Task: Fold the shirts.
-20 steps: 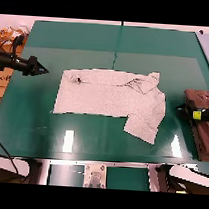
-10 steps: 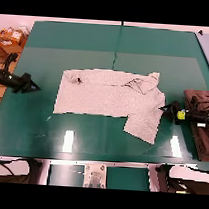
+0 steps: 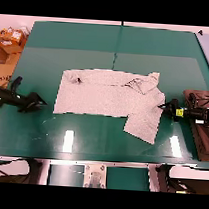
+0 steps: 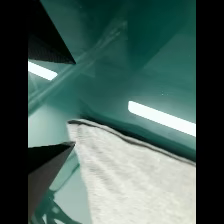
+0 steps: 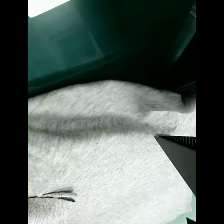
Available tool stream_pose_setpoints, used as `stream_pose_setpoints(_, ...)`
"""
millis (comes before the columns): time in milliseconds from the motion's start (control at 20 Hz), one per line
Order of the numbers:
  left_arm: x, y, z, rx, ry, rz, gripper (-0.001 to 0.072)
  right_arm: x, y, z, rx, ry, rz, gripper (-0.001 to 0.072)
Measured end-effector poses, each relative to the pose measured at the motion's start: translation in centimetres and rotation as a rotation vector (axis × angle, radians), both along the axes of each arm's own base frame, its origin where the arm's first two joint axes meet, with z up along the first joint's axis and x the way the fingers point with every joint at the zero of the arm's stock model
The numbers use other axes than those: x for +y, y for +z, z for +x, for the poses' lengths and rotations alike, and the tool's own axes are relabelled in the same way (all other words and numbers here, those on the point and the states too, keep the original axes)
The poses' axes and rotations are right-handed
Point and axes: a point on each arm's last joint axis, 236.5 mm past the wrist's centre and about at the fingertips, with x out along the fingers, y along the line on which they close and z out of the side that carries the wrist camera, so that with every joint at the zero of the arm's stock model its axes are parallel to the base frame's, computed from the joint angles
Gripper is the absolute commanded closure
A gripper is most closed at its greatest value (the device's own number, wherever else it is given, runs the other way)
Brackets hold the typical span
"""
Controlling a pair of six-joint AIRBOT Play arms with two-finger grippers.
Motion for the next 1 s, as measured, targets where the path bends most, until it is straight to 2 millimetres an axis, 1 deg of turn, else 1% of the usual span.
stream_pose_setpoints(50, -0.9, -0.7, -0.2, -0.001, 0.010, -0.015, 0.0223, 0.0, 0.0, 0.0, -0.001, -0.001, -0.001, 0.0365)
stream_pose_setpoints(150, -3.1, -1.2, 0.0, -0.022, 0.022, -0.057, 0.0223, -0.1, 0.0, 0.2, -0.004, -0.003, -0.006, 0.0364)
stream_pose_setpoints(350, -6.8, -2.1, 0.2, -0.044, -0.019, -0.077, 0.0223, -0.4, -0.1, 0.5, -0.010, -0.013, -0.018, 0.0365)
stream_pose_setpoints(450, -8.0, -2.5, -0.1, -0.037, -0.045, -0.084, 0.0224, -0.5, -0.2, 0.6, -0.012, -0.018, -0.023, 0.0365)
stream_pose_setpoints(550, -8.6, -2.6, -0.2, -0.034, -0.061, -0.089, 0.0225, -0.6, -0.2, 0.6, -0.012, -0.019, -0.024, 0.0365)
stream_pose_setpoints(600, -8.8, -2.5, -0.1, -0.036, -0.069, -0.089, 0.0306, -0.6, -0.2, 0.6, -0.012, -0.019, -0.024, 0.0366)
stream_pose_setpoints(650, -8.7, -2.6, -0.1, -0.038, -0.082, -0.076, 0.0511, -0.6, -0.2, 0.6, -0.012, -0.019, -0.024, 0.0382)
stream_pose_setpoints(700, -8.3, -2.9, -0.1, -0.041, -0.099, -0.050, 0.0593, -0.6, -0.2, 0.5, -0.012, -0.017, -0.024, 0.0498)
stream_pose_setpoints(750, -8.1, -3.0, 0.0, -0.047, -0.115, -0.032, 0.0637, -0.7, -0.3, 0.4, -0.009, -0.014, -0.030, 0.0602)
stream_pose_setpoints(800, -7.8, -3.0, 0.4, -0.058, -0.123, -0.016, 0.0690, -0.8, -0.4, 0.4, -0.007, -0.012, -0.035, 0.0663)
stream_pose_setpoints(850, -7.6, -2.8, 0.8, -0.071, -0.123, -0.005, 0.0691, -0.8, -0.4, 0.3, -0.007, -0.011, -0.037, 0.0699)
stream_pose_setpoints(1000, -6.5, -2.1, 2.9, -0.131, -0.127, 0.050, 0.0692, -0.6, 0.0, 0.4, -0.021, 0.005, -0.034, 0.0699)
